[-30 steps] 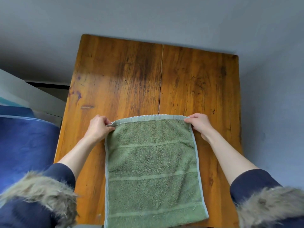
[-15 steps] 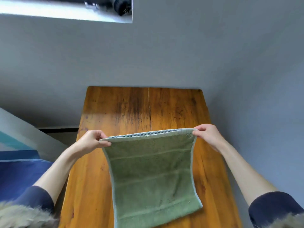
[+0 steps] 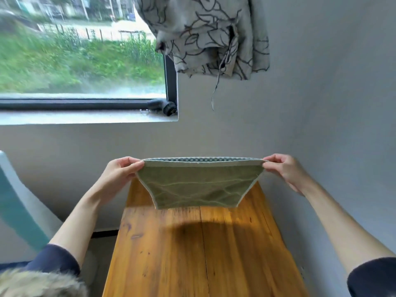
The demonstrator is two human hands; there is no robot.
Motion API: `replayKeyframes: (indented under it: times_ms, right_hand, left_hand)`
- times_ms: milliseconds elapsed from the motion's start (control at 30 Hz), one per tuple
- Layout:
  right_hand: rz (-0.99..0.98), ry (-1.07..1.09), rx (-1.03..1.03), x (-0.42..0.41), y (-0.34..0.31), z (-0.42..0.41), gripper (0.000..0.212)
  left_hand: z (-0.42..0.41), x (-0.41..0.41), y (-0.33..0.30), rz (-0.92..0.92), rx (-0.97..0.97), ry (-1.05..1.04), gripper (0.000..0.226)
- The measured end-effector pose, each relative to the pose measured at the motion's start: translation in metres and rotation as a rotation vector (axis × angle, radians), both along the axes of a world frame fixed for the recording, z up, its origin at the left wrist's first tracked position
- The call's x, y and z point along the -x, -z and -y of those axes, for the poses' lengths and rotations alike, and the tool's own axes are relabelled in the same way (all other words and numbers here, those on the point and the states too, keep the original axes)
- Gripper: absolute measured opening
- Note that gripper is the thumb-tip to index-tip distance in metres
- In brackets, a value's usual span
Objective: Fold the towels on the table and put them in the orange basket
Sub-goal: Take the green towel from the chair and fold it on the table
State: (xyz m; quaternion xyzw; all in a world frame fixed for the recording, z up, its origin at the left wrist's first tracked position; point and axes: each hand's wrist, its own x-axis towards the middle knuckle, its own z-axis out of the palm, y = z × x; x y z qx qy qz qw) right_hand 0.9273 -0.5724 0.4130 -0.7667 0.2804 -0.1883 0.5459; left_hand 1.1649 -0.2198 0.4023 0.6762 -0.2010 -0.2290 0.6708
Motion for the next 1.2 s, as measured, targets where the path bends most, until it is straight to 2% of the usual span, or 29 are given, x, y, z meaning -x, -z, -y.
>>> replayKeyframes:
  times_ms: [167,367,500,633,700,733,833,900,1000,1133,1200]
  right_hand:
    - [0.203,-0.043,-0.174,-0.014,-0.031,-0.002,0.026]
    - [0.340,0.025,-0.224,-0.033,-0.045,-0.012,0.014]
    - [0.333,0.068,-0.223,-0.042,-0.046,-0.017,0.013]
    - [0.258,0.046,-0.170,-0.045,-0.046,-0.017,0.012]
    - [0.224,0.037,-0.099,-0.044,-0.047,-0.016,0.015]
    - [0.180,0.026,0.002,-0.044,-0.047,-0.014,0.018]
    - [-0.076,-0.083,0.510,-0.047,-0.044,-0.014,0.032]
    - [-0.193,-0.139,0.695,-0.053,-0.040,-0.016,0.028]
    - [-0.222,-0.082,0.756,-0.067,-0.038,-0.018,0.026]
    - [-0.127,0.071,0.805,-0.081,-0.035,-0.020,0.023]
    - [-0.075,0.115,0.797,-0.076,-0.025,-0.023,0.021]
  left_hand:
    - [-0.002,-0.001,-0.030,0.109,0.079,-0.141,0.011]
    - [-0.002,-0.002,-0.051,0.200,0.081,-0.285,0.013]
    - [-0.001,-0.004,-0.054,0.192,0.075,-0.307,0.012]
    - [-0.008,-0.007,-0.054,0.258,-0.028,-0.254,0.009]
    - [-0.013,-0.010,-0.054,0.308,-0.070,-0.211,0.003]
    - [-0.015,-0.011,-0.054,0.347,-0.088,-0.189,0.004]
    - [-0.015,-0.016,-0.051,0.516,-0.217,-0.118,0.017]
    - [-0.010,-0.023,-0.047,0.646,-0.407,-0.096,0.019]
    - [0.002,-0.033,-0.042,0.746,-0.544,-0.130,0.009]
    - [0.016,-0.033,-0.036,0.767,-0.447,-0.298,0.006]
    - [0.016,-0.024,-0.025,0.727,-0.396,-0.311,0.005]
